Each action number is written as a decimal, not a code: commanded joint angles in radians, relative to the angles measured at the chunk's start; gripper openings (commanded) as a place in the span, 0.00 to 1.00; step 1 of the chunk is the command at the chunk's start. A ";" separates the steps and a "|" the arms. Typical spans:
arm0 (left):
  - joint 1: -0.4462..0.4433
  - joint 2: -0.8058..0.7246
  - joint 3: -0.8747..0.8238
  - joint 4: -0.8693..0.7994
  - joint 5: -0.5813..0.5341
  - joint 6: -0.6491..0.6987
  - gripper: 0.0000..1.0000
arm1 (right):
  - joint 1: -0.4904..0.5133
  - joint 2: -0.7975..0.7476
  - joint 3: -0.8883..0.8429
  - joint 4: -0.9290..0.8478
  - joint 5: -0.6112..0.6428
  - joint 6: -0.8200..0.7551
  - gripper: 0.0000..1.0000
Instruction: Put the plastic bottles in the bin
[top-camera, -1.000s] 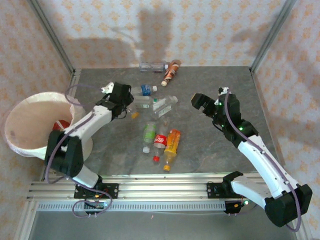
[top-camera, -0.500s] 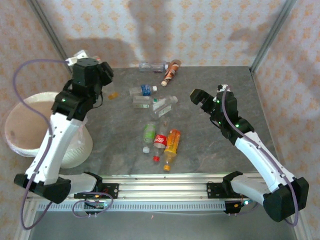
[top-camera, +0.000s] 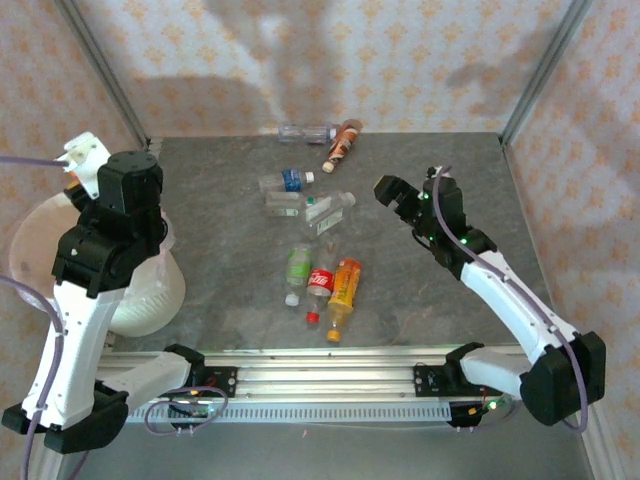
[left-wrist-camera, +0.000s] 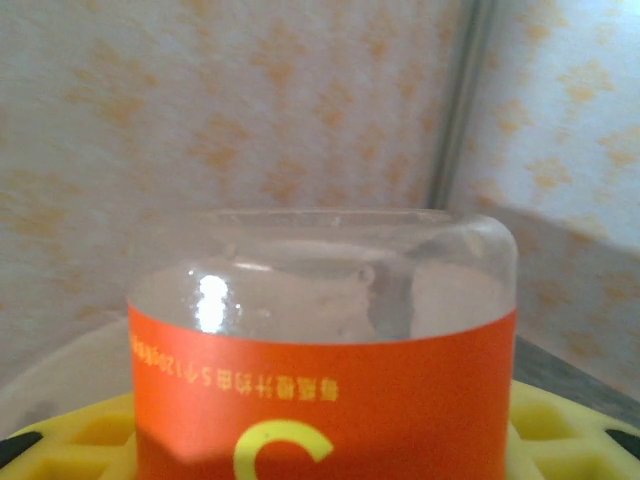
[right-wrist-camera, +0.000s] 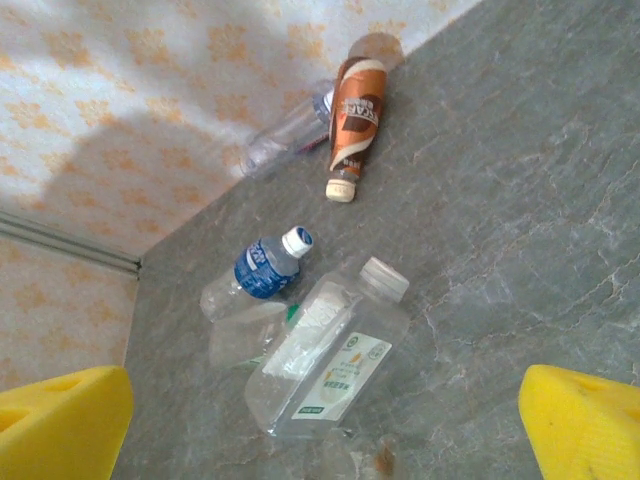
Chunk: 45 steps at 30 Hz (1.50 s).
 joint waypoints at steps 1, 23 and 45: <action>0.056 0.014 -0.026 -0.033 -0.161 0.045 0.44 | 0.002 0.008 0.044 -0.012 -0.026 0.028 0.99; 0.634 -0.136 -0.357 -0.110 0.138 -0.093 0.48 | 0.001 -0.017 0.030 -0.029 0.066 0.039 0.99; 0.636 -0.144 -0.205 -0.100 0.408 -0.100 0.94 | 0.002 -0.007 0.010 -0.041 0.114 0.061 0.99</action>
